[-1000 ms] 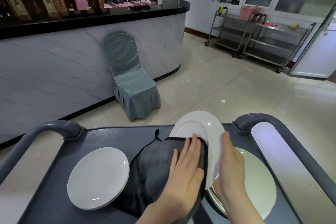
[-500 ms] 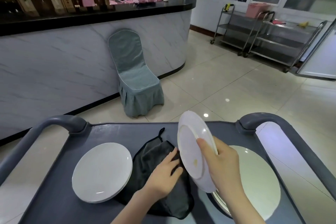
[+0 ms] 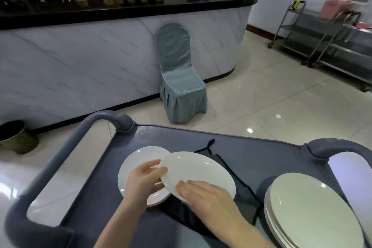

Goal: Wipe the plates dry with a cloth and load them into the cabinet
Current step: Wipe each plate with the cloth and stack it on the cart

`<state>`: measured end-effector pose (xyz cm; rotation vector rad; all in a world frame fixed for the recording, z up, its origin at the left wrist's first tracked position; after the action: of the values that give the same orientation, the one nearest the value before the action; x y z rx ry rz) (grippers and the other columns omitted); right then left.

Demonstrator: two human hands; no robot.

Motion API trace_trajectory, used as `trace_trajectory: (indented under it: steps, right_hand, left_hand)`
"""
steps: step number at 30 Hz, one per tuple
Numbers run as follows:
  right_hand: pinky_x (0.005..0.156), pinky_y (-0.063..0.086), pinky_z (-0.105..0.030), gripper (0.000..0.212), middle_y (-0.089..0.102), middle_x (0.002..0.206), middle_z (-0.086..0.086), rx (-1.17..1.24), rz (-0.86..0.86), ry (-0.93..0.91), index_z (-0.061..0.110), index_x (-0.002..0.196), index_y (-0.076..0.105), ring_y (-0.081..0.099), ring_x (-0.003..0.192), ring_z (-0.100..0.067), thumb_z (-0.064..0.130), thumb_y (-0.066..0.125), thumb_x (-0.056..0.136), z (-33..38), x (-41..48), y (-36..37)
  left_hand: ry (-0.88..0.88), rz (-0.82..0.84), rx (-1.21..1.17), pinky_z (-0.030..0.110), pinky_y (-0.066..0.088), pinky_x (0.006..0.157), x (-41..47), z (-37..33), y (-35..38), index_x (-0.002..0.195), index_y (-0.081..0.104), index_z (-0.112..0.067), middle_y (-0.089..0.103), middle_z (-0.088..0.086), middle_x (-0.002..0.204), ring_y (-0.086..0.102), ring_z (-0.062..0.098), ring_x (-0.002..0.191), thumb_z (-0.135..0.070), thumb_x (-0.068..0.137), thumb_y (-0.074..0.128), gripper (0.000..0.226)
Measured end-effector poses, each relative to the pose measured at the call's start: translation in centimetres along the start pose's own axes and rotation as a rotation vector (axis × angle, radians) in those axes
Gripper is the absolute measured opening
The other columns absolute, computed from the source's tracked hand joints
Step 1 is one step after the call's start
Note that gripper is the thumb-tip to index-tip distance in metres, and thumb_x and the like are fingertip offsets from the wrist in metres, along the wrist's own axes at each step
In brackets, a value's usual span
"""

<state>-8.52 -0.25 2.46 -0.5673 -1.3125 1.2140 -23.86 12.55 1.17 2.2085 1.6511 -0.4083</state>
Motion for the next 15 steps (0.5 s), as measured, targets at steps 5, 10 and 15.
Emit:
trace_trajectory:
  steps: [5,10,15]
  right_hand:
    - [0.125,0.002,-0.040,0.070,0.025,0.162,0.019,0.108,0.460,0.233,0.043,0.150,0.037,0.013,0.149,0.001,0.077,0.035,0.089,-0.3,1.9,3.3]
    - [0.117,0.026,-0.030,0.072,0.021,0.160,0.006,0.220,0.203,0.847,0.026,0.156,0.025,0.022,0.145,-0.013,0.050,0.056,0.095,-2.9,2.1,6.3]
    - [0.076,0.052,-0.022,0.016,0.056,0.106,-0.002,0.481,0.138,1.103,0.024,0.105,0.069,0.061,0.083,-0.011,0.018,0.068,0.090,-2.5,4.1,10.3]
  left_hand:
    - [-0.019,-0.161,-0.062,0.029,0.057,0.058,1.1,1.4,-4.1,0.096,0.076,-0.015,0.077,0.007,0.083,0.074,0.023,0.076,0.007,0.082,0.066,0.028]
    - [-0.021,-0.292,-0.128,0.025,0.056,0.055,3.3,3.3,-8.9,0.100,0.076,-0.015,0.077,0.008,0.090,0.072,0.024,0.080,0.004,0.080,0.070,0.027]
    - [-0.010,-0.276,-0.066,0.025,0.057,0.060,5.4,4.6,-11.4,0.104,0.075,-0.021,0.077,0.006,0.087,0.074,0.025,0.084,0.000,0.083,0.068,0.030]
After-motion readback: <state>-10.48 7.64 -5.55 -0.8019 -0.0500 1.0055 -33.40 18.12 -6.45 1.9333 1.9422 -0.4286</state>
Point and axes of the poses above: each hand's wrist, its own x-axis towards the middle knuckle, its own y-axis out of the palm, z = x × y, the point moved 1 cm from there along x, towards the middle knuckle
